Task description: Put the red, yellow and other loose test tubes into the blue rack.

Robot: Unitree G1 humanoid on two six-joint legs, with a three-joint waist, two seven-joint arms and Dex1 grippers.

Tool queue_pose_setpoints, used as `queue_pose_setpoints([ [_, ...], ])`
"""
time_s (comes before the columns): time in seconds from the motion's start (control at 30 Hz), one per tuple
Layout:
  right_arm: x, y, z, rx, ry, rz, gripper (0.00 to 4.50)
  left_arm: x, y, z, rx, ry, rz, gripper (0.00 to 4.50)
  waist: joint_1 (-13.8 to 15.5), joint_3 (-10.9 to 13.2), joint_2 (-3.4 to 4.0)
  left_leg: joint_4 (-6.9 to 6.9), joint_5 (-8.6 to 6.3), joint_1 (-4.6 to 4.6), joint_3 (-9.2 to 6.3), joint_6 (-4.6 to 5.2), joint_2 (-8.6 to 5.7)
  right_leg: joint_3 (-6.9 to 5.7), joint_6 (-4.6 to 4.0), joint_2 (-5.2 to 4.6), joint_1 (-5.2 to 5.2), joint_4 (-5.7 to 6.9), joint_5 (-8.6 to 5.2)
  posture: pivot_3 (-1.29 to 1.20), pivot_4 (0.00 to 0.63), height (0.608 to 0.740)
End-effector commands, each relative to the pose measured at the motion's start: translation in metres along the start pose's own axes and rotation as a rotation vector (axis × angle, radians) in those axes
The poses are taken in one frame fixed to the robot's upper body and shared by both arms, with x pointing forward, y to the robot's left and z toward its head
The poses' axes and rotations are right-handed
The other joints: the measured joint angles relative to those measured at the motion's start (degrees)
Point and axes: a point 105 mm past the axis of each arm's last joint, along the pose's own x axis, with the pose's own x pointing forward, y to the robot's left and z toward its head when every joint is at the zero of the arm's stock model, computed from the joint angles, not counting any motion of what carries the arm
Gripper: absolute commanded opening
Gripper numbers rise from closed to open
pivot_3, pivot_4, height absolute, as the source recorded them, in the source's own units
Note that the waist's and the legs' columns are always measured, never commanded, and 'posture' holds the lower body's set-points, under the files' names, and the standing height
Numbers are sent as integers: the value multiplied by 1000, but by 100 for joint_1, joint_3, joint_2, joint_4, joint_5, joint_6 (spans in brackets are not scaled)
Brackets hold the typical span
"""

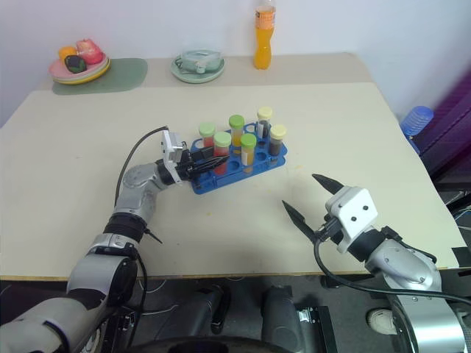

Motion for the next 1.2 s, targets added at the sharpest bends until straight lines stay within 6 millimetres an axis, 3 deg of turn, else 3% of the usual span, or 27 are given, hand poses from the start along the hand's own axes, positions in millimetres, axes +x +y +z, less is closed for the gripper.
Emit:
queue_pose_setpoints([
  [0.03,0,-1,3,-14,-12,-6,4293,3,2,3,7,-2,-6,759,-2,0,0,0,0,0,0,0,0,0,0,0,0,0,0,0,150,740],
  [0.13,-1,-1,1,-11,-11,-8,4293,4,-1,6,-20,-30,-25,759,-1,0,0,0,0,0,0,1,0,0,0,0,0,0,0,0,150,740],
  [0.37,-4,-1,-3,-7,-2,-17,4293,7,5,6,-2,-12,47,4169,-12,0,0,0,0,0,0,1,0,0,0,0,-1,0,0,0,150,740],
  [0.4,-4,-1,-3,-5,-1,-18,4293,6,4,8,-12,-15,37,4446,-17,0,-1,0,0,0,0,0,0,0,0,0,-1,1,0,0,150,740],
  [0.67,-4,-8,-11,20,15,-35,4293,-11,2,10,46,91,73,4446,-21,0,0,-3,0,0,0,0,1,2,0,1,-3,2,0,0,150,740],
  [0.87,2,-23,-19,28,9,-69,4293,-46,1,20,67,92,150,4446,-22,-1,2,-5,0,0,0,0,1,2,0,1,-5,2,0,0,150,740],
  [1.2,2,-50,-33,53,2,-131,4293,-105,-7,17,79,205,325,4446,-2,-3,6,-8,-1,1,1,0,1,4,-1,0,-4,0,0,0,150,740],
])
